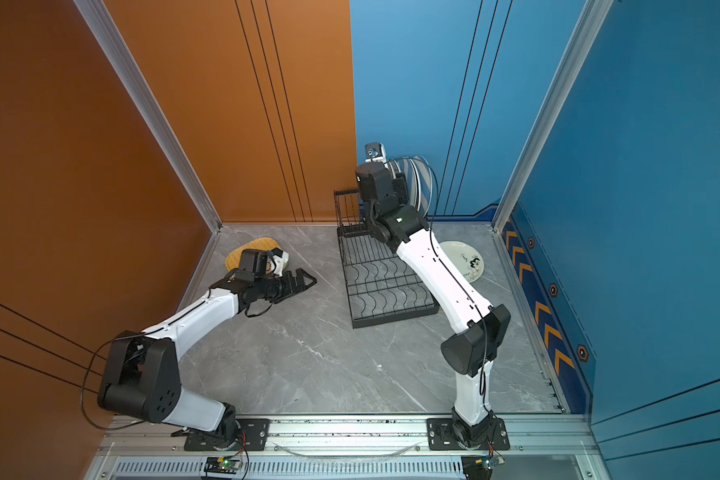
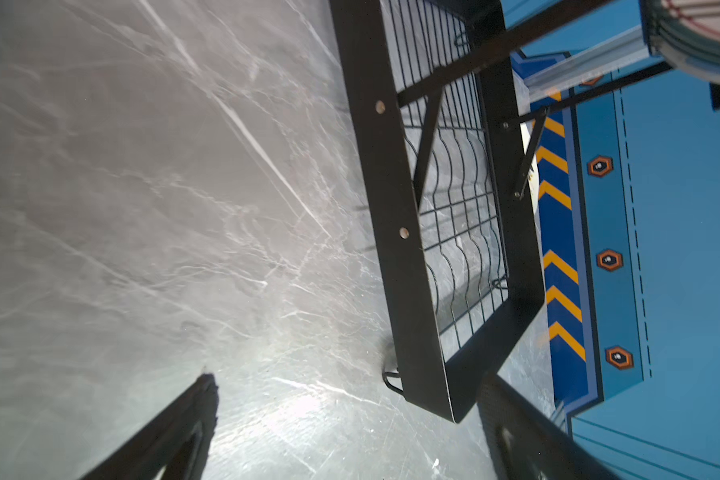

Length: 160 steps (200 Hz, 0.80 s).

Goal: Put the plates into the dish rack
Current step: 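Open right gripper and withdraw it while left gripper moves to the yellow tray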

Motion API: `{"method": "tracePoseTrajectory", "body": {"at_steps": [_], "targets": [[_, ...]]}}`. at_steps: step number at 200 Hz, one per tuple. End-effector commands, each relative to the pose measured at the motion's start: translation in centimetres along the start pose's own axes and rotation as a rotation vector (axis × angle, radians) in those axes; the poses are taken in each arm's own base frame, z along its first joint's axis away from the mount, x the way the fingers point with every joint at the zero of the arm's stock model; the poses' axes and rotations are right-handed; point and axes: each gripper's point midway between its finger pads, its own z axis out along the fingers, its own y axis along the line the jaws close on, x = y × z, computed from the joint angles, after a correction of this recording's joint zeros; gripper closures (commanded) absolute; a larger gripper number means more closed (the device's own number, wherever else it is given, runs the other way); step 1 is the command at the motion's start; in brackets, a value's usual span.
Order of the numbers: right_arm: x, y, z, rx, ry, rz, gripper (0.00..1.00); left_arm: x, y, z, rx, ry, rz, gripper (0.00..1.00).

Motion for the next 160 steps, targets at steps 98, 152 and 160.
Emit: {"method": "tracePoseTrajectory", "body": {"at_steps": [98, 152, 160], "targets": [[8.1, -2.2, -7.3, -0.145, 0.196, 0.178, 0.3, -7.6, 15.1, -9.2, -0.364, -0.225, -0.247, 0.01], [11.0, -3.3, -8.8, -0.163, 0.245, 0.218, 0.29, -12.1, 20.3, -10.3, -0.436, -0.274, -0.283, 0.06], [11.4, -3.5, -9.0, -0.163, 0.251, 0.222, 0.28, -12.9, 21.0, -10.4, -0.447, -0.279, -0.278, 0.07]]}}
